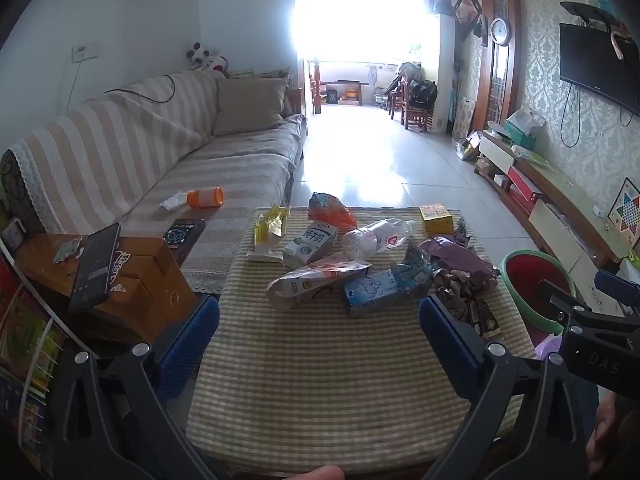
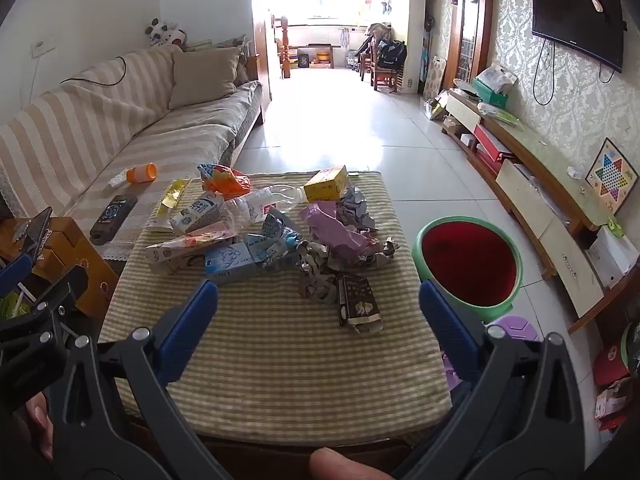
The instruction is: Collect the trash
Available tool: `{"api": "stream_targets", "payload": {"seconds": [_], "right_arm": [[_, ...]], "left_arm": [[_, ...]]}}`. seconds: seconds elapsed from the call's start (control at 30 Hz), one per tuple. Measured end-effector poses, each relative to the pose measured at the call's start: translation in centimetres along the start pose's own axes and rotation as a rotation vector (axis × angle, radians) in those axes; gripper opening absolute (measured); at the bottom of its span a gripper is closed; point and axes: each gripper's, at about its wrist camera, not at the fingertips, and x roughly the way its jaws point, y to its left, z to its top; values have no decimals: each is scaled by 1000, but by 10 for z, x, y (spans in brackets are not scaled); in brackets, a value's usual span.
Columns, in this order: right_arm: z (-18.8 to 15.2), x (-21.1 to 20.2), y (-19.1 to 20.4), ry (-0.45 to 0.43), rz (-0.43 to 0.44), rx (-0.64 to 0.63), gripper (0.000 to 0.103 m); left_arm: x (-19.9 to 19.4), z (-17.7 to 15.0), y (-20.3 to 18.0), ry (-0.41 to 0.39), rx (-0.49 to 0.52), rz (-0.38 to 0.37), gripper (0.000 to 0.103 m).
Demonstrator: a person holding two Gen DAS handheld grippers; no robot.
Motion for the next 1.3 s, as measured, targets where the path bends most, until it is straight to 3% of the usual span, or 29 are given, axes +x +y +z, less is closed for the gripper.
{"api": "stream_targets", "payload": {"seconds": [0.63, 1.3], "right_arm": [[-2, 5, 10, 11, 8, -2, 99], [1, 0, -5, 11, 33, 7, 99]], "left_arm": [[-1, 0, 3, -10, -8, -6, 95], [2, -1, 5, 2, -18, -2, 95]]}}
